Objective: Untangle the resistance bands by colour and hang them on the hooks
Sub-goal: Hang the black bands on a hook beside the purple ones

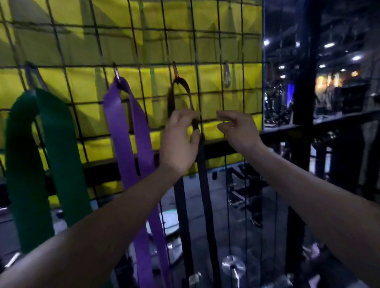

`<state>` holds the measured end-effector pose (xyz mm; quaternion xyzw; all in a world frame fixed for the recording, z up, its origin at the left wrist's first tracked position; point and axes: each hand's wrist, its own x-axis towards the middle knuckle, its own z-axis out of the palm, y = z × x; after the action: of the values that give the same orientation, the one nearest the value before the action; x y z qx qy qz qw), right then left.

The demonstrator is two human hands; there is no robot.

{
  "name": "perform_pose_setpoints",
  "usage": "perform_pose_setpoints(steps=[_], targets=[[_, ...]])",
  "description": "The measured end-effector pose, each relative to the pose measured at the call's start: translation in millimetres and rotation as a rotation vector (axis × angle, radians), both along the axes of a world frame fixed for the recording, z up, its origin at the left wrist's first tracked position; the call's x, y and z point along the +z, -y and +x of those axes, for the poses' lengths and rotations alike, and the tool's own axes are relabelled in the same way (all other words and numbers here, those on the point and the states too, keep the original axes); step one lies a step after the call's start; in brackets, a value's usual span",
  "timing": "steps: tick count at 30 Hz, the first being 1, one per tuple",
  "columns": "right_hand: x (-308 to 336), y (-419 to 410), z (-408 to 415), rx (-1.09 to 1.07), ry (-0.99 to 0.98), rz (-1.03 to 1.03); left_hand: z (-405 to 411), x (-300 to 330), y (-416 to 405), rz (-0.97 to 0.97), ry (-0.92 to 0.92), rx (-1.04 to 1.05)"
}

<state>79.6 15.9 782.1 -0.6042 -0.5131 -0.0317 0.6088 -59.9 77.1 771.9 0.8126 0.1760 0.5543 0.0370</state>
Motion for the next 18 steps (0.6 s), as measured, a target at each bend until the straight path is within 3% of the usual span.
perform_pose_setpoints(steps=[6, 14, 18], targets=[[-98, 49, 31, -0.241, -0.01, -0.237, 43, -73, 41, -0.278, -0.239, -0.17], [-234, 163, 68, -0.407, -0.227, -0.507, 114, -224, 114, -0.683, -0.645, -0.377], [-303, 235, 92, -0.52, -0.274, -0.631, 151, -292, 170, -0.681, -0.816, -0.404]])
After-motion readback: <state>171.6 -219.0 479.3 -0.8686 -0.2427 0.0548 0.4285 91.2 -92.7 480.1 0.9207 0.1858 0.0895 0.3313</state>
